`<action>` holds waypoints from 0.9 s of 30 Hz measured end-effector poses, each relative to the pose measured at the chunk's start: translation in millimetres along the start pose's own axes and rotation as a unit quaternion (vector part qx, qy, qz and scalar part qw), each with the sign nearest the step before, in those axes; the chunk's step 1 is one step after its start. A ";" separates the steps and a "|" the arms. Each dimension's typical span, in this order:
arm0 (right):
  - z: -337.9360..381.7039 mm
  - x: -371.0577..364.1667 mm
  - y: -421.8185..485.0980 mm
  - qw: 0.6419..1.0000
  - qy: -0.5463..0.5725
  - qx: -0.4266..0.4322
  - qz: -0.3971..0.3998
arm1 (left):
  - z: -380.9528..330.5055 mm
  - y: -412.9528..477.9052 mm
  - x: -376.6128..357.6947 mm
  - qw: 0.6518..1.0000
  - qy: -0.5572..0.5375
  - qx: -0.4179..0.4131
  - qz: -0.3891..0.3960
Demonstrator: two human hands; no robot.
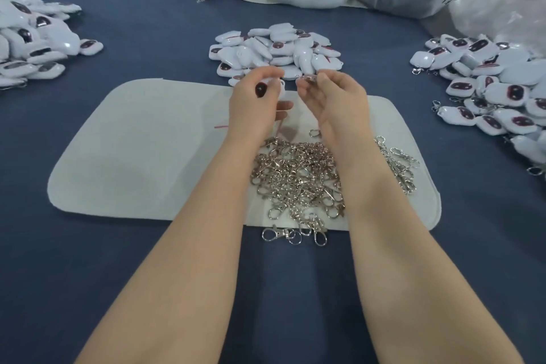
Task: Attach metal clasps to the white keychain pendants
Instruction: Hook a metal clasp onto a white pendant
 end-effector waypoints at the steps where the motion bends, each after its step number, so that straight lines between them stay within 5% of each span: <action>1: -1.0 -1.9 -0.4 1.000 -0.002 -0.003 0.010 | -0.4 0.2 -0.5 1.000 0.011 -0.005 0.003; 13: -5.5 -6.1 -1.1 0.994 -0.110 0.001 0.027 | -2.0 -0.7 -7.3 0.991 0.092 -0.096 0.002; 17: -6.2 -3.1 -0.6 0.974 -0.216 0.068 0.003 | -1.3 -2.8 -5.7 0.979 0.151 -0.132 -0.043; 20: -7.7 -2.0 -0.1 0.954 -0.281 0.100 -0.009 | 2.4 0.8 -4.7 0.986 0.128 -0.088 -0.052; 27: -6.5 -5.2 0.9 0.963 -0.247 0.111 0.016 | -0.2 2.1 -3.8 0.991 0.107 -0.060 -0.059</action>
Point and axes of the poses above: each hand's wrist, its own y-axis towards the middle knuckle, its own x-axis out of the back of the hand, z = x × y, the point moved 2 cm from there along y, towards the middle knuckle, and after that the axes turned 9 degrees about y, right-handed, at the moved point
